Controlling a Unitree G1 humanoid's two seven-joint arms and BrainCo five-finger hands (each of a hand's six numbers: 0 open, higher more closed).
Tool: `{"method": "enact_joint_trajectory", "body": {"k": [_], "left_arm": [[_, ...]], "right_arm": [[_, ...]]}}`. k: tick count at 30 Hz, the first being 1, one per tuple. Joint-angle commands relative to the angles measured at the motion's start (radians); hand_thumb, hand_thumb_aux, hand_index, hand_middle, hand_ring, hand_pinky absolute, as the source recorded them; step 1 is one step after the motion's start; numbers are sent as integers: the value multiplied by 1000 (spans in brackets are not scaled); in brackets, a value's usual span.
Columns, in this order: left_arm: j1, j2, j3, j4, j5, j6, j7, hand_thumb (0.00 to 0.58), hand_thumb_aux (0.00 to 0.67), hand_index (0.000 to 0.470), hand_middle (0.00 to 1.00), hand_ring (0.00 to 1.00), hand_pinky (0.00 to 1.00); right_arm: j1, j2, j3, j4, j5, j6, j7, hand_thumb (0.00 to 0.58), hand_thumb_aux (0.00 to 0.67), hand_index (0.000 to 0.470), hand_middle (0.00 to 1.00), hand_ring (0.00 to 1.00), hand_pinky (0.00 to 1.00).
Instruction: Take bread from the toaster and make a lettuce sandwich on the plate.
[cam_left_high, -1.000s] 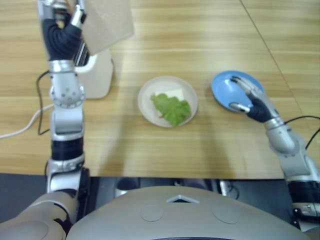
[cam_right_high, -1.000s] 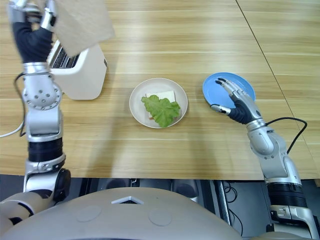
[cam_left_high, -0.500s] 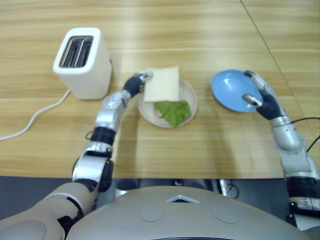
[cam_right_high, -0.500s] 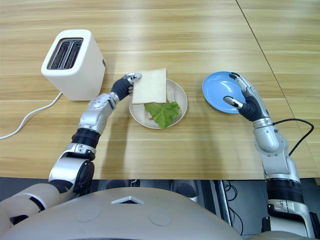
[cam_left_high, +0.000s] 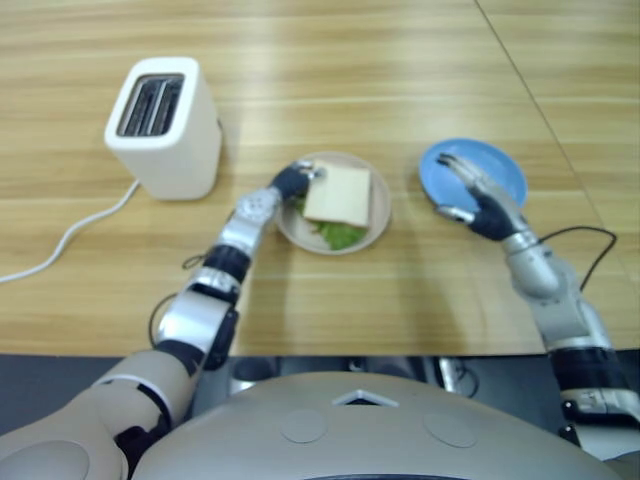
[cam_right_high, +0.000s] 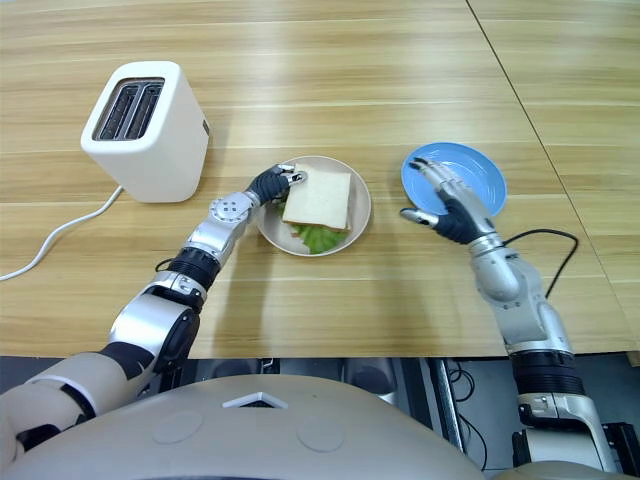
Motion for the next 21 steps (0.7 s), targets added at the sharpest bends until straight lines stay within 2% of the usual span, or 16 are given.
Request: {"method": "enact_joint_trajectory", "body": {"k": [1, 5, 13, 17, 21], "left_arm": [[11, 17, -16, 87, 51, 8, 45, 580, 670, 460, 1000, 1000, 1000], [5, 10, -31, 110, 79, 2, 59, 580, 670, 460, 1000, 1000, 1000], [3, -3, -46, 138, 108, -12, 72, 580, 670, 460, 1000, 1000, 1000], [5, -7, -51, 127, 115, -14, 75, 580, 670, 460, 1000, 1000, 1000], [6, -3, -58, 101, 130, -19, 92, 580, 670, 460, 1000, 1000, 1000]], "right_arm": [[-83, -17, 148, 34, -236, -19, -43, 0, 0, 0, 0, 0, 0], [-199, -12, 279, 105, -413, -12, -116, 0, 0, 0, 0, 0, 0], [-374, 30, 488, 271, -568, -30, -167, 0, 0, 0, 0, 0, 0], [-415, 50, 605, 393, -632, -33, -162, 0, 0, 0, 0, 0, 0], [-405, 49, 681, 425, -662, -31, -142, 0, 0, 0, 0, 0, 0]]}}
